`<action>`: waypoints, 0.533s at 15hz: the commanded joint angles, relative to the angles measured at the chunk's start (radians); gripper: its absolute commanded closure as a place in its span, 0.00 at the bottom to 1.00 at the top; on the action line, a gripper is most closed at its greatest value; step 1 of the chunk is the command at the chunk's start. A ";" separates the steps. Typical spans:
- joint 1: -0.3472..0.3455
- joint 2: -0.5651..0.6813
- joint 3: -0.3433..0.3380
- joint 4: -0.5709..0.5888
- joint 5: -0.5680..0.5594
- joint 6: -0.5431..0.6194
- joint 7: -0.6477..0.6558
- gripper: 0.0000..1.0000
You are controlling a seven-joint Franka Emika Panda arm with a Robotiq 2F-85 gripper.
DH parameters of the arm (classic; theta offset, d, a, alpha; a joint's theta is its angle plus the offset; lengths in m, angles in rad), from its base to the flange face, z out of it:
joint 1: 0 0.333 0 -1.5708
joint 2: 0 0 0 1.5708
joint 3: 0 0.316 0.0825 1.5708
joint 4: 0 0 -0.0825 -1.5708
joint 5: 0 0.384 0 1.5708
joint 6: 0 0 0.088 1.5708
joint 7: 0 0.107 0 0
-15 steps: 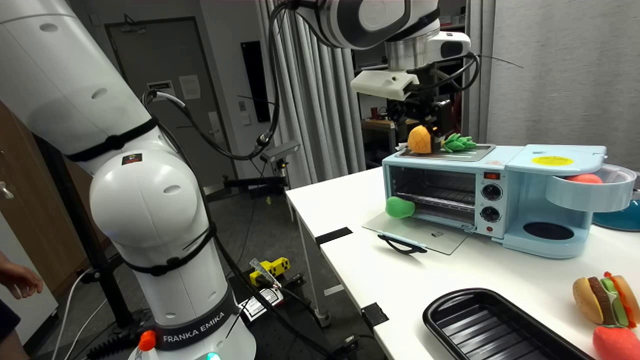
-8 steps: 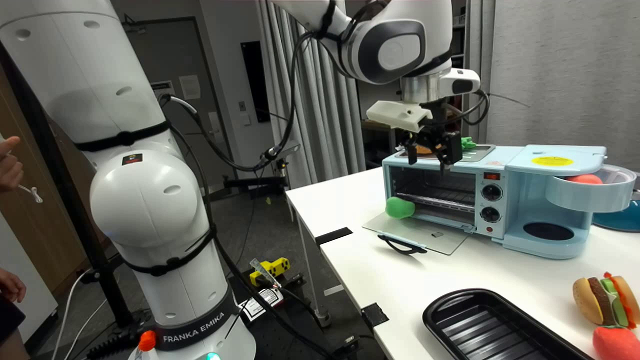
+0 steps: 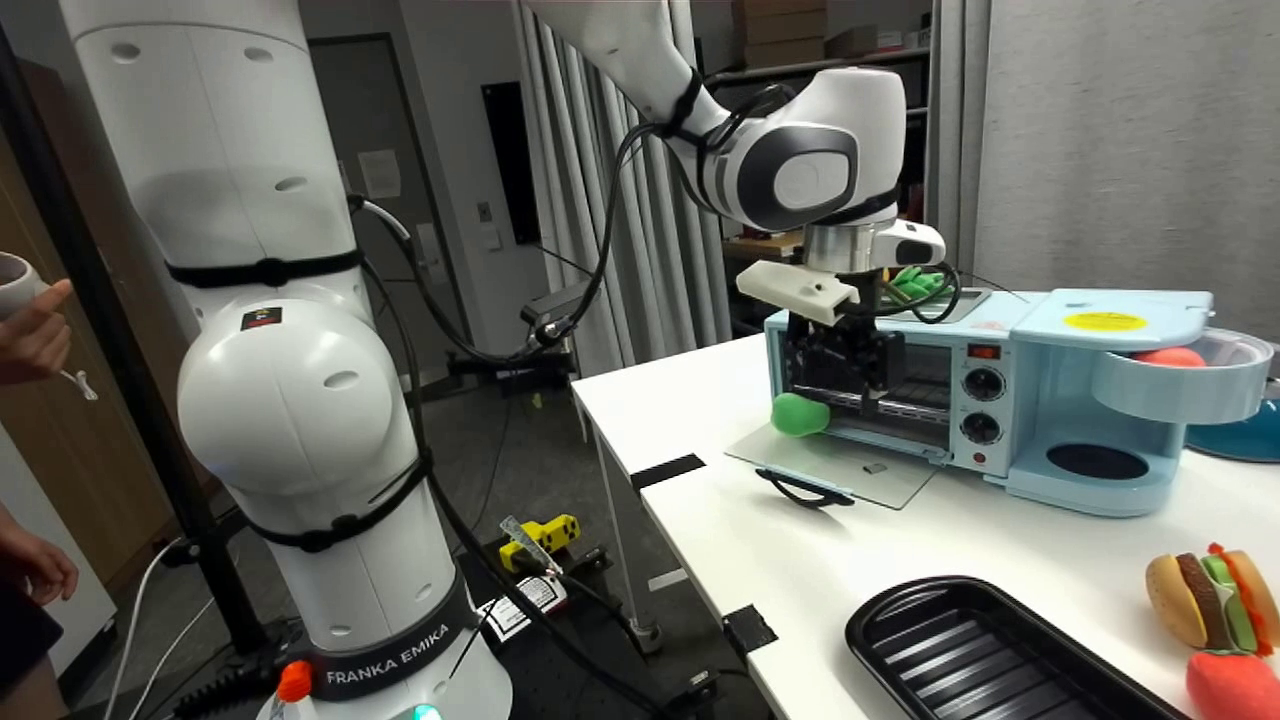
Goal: Put the pear plushie in the oven then close the oven door
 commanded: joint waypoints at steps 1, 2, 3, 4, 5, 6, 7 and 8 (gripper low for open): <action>-0.027 0.045 0.042 0.029 0.030 -0.029 -0.019 0.00; -0.028 0.053 0.051 0.028 0.038 -0.028 -0.026 0.00; -0.029 0.061 0.060 0.028 0.049 -0.026 -0.033 0.00; -0.030 0.070 0.068 0.029 0.058 -0.025 -0.037 0.00; -0.031 0.078 0.077 0.030 0.067 -0.024 -0.039 0.00; -0.031 0.087 0.086 0.031 0.080 -0.022 -0.043 0.00; -0.031 0.094 0.095 0.032 0.091 -0.022 -0.044 0.00; -0.031 0.100 0.104 0.032 0.102 -0.021 -0.049 0.00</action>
